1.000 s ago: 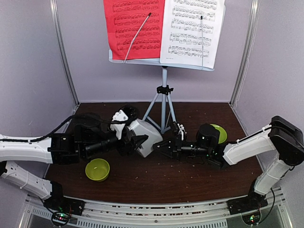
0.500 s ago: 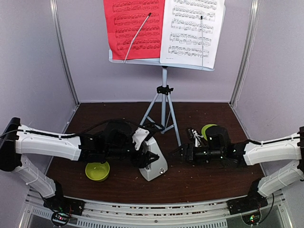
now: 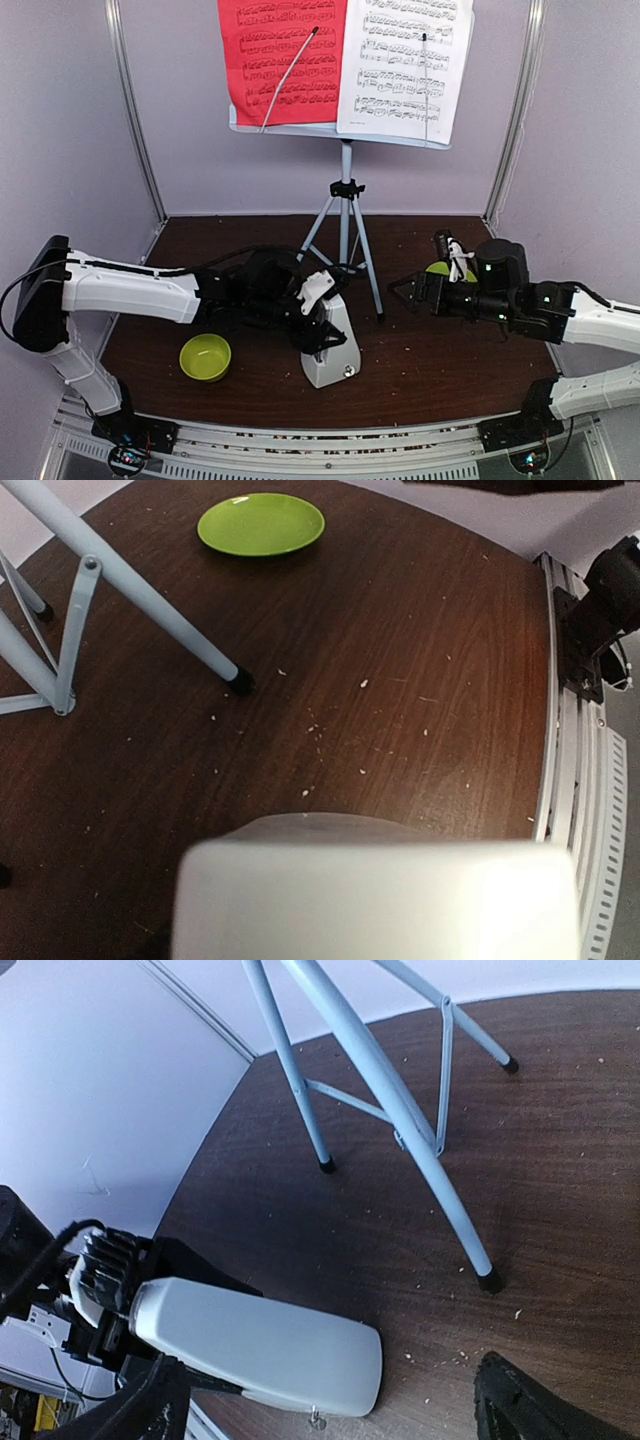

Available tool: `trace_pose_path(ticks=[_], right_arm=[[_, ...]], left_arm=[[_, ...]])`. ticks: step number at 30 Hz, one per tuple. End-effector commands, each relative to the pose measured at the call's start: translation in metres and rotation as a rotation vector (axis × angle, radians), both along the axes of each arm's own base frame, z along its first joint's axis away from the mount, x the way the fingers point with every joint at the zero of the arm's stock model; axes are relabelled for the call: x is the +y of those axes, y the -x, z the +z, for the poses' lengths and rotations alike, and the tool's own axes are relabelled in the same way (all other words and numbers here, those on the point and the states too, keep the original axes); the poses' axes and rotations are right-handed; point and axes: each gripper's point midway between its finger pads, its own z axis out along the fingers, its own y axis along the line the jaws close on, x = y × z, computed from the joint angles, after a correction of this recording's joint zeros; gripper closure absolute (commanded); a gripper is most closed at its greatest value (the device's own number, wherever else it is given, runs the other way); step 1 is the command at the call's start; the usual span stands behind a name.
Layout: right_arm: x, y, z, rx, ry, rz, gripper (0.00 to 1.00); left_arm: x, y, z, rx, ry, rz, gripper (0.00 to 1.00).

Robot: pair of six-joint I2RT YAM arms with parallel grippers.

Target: Set up the instrument practice props

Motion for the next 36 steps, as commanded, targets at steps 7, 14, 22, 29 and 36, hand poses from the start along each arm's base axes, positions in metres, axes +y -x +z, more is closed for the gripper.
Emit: trace_pose_path(ticks=[7,14,22,29,36], right_arm=[[0.010,0.001,0.021,-0.022,0.019,0.075,0.00],[0.036,-0.001,0.031,0.026,-0.052,0.138,0.00],[0.083,0.008,0.032,0.104,-0.077,0.257,0.00],[0.110,0.014,0.012,0.182,-0.055,0.311,0.00],[0.122,0.019,-0.011,0.242,-0.029,0.333,0.00]], left_arm=[[-0.012,-0.010,0.067,-0.112,0.126,-0.018,0.20],[0.013,-0.003,0.096,-0.199,0.197,0.001,0.11],[0.049,0.018,0.085,-0.230,0.242,0.002,0.17],[0.045,0.015,0.077,-0.222,0.235,0.006,0.22],[0.034,0.010,0.076,-0.219,0.251,0.007,0.30]])
